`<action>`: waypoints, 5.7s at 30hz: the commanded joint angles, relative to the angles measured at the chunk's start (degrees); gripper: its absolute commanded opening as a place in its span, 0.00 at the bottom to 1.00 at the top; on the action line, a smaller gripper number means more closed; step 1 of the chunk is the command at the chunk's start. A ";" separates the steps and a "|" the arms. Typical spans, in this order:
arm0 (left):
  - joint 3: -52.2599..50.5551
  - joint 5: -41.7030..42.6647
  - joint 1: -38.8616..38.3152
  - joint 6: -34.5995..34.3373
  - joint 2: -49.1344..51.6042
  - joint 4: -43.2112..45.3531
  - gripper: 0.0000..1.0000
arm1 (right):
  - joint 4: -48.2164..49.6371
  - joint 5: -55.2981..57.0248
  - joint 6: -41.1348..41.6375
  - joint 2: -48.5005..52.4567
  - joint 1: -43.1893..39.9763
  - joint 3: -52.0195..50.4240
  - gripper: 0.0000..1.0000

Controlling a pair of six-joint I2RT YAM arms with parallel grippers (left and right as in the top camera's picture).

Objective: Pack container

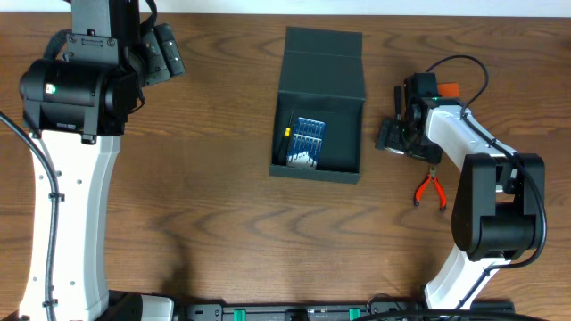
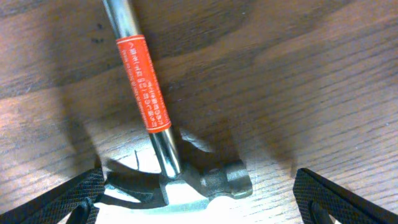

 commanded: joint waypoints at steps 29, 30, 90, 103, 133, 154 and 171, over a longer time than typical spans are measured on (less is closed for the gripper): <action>0.35 -0.66 0.31 -0.09 -0.26 -0.17 0.98 | -1.27 -1.14 -5.40 2.34 -0.15 -1.09 0.93; 0.35 -0.66 0.31 -0.09 -0.26 -0.17 0.99 | -1.27 -1.14 -6.19 2.34 -0.15 -1.09 0.94; 0.35 -0.66 0.31 -0.09 -0.26 -0.17 0.99 | -0.20 -2.40 -13.88 2.34 -4.33 -1.09 0.80; 0.35 -0.68 0.31 -0.09 -0.26 -0.20 0.99 | 0.31 -4.31 -16.83 2.34 -4.33 -1.09 0.81; 0.35 -0.66 0.31 -0.09 -0.26 -0.17 0.98 | 0.20 -4.35 -16.81 2.32 -4.31 -0.94 0.53; 0.35 -0.68 0.31 -0.09 -0.26 -0.17 0.98 | -6.86 -6.23 -16.85 2.32 -4.17 8.94 0.46; 0.35 -0.66 0.31 -0.09 -0.26 -0.17 0.99 | -16.65 -5.73 -19.71 2.29 -3.80 23.41 0.45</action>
